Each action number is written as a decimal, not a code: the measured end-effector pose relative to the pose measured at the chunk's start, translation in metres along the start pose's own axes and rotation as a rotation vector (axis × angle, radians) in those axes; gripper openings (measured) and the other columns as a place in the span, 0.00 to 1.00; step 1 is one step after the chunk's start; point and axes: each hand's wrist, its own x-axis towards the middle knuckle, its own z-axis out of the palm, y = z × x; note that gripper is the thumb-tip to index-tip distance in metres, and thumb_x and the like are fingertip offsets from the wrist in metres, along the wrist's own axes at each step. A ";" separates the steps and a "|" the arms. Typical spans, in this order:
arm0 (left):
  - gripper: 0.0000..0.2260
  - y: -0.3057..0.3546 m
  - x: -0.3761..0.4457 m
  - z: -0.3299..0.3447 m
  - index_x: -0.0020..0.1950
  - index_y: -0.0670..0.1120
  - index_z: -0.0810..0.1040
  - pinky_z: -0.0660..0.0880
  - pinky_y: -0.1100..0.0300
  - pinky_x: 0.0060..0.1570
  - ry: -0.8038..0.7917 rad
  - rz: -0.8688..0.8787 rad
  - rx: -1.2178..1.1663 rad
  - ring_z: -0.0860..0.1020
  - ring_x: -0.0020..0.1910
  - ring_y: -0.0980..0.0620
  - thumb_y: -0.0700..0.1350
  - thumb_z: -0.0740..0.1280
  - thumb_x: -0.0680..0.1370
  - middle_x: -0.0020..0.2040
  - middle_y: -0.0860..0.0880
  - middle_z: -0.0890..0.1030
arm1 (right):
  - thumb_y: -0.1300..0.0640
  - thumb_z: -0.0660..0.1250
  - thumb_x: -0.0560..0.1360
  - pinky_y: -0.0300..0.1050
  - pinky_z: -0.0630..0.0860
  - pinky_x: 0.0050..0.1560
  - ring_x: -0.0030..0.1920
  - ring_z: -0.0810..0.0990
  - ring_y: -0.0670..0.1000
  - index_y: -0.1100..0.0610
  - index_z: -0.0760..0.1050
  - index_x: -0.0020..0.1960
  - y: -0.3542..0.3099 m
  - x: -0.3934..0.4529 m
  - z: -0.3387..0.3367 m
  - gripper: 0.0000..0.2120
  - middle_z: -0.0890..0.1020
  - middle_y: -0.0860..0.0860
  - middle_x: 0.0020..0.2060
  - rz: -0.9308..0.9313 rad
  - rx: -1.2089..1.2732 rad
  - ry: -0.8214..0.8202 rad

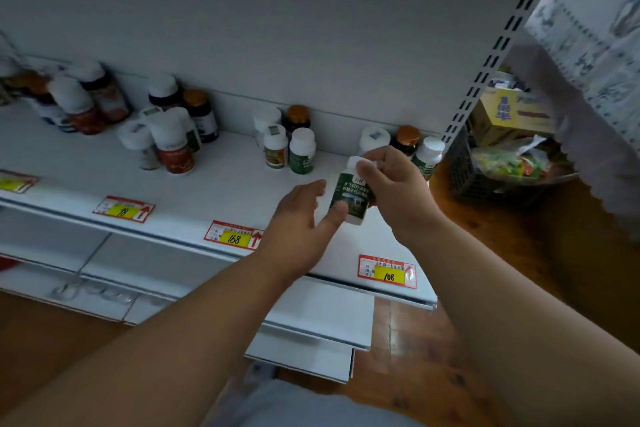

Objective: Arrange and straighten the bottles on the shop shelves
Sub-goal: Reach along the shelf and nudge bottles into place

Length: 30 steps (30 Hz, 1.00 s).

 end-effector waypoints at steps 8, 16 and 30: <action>0.34 -0.035 -0.012 -0.060 0.72 0.48 0.67 0.72 0.47 0.60 0.022 0.122 0.270 0.70 0.63 0.48 0.69 0.54 0.74 0.67 0.47 0.73 | 0.43 0.66 0.73 0.32 0.69 0.31 0.36 0.77 0.37 0.43 0.70 0.46 -0.018 -0.006 0.059 0.07 0.78 0.41 0.35 -0.225 -0.426 -0.018; 0.45 -0.135 0.015 -0.132 0.74 0.43 0.63 0.63 0.48 0.70 -0.134 0.224 0.764 0.65 0.72 0.42 0.75 0.48 0.70 0.73 0.41 0.67 | 0.48 0.70 0.72 0.47 0.79 0.44 0.44 0.80 0.45 0.44 0.68 0.49 -0.011 0.000 0.156 0.11 0.79 0.45 0.48 -0.276 -0.575 -0.044; 0.47 -0.177 0.037 -0.133 0.77 0.40 0.57 0.46 0.52 0.74 -0.164 0.307 0.705 0.53 0.77 0.44 0.73 0.43 0.71 0.77 0.42 0.58 | 0.53 0.70 0.74 0.49 0.76 0.44 0.47 0.79 0.57 0.59 0.73 0.53 0.006 -0.003 0.224 0.13 0.76 0.53 0.53 -0.323 -0.771 0.078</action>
